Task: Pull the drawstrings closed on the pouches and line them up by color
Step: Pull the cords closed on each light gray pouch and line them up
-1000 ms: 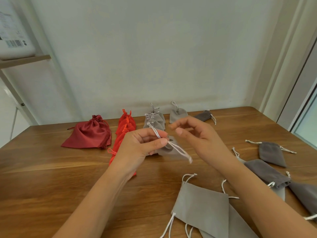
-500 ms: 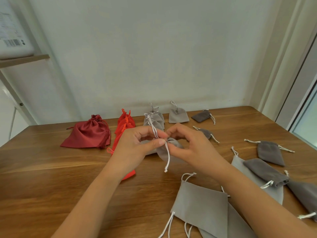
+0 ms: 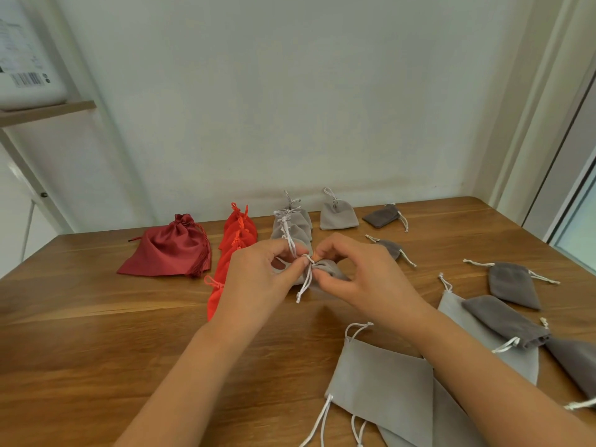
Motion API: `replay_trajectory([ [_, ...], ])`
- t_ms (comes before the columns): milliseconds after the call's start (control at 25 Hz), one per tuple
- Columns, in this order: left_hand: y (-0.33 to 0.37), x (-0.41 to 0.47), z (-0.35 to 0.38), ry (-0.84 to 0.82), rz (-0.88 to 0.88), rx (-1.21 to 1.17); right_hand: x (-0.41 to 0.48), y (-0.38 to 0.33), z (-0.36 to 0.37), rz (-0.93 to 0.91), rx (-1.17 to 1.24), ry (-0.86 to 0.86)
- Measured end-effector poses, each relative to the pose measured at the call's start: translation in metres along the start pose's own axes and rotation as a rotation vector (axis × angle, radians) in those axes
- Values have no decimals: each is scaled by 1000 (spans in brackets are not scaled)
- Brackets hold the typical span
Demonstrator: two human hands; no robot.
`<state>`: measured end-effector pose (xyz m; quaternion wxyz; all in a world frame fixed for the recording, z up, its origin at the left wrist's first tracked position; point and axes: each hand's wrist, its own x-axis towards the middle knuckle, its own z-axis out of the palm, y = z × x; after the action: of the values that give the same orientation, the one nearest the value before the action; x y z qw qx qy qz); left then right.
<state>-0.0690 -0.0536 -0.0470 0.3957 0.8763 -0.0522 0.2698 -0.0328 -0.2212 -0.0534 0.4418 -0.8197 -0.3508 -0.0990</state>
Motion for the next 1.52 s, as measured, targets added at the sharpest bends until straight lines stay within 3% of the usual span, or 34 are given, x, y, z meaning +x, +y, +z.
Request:
replay_trajectory([
  [240, -6, -1, 5, 14, 210, -20, 4, 1, -10, 160, 385, 59],
  [400, -8, -2, 6, 20, 247, -74, 6, 1, -11, 203, 635, -7],
  [520, -9, -4, 9, 38, 241, -125, 6, -3, -12, 207, 667, 31],
  [640, -7, -4, 10, 92, 236, -173, 7, -3, -14, 214, 621, 61],
  [880, -5, -5, 13, 98, 274, -144, 6, -2, -26, 116, 423, -14],
  [1120, -3, -4, 12, 86, 203, -172, 4, -3, -24, 91, 294, -110],
  [1320, 3, -4, 12, -16, 53, -188, 6, 5, -26, 2, -167, -72],
  [1520, 8, -12, 15, -74, -9, -255, 7, 9, -21, 11, -264, -62],
])
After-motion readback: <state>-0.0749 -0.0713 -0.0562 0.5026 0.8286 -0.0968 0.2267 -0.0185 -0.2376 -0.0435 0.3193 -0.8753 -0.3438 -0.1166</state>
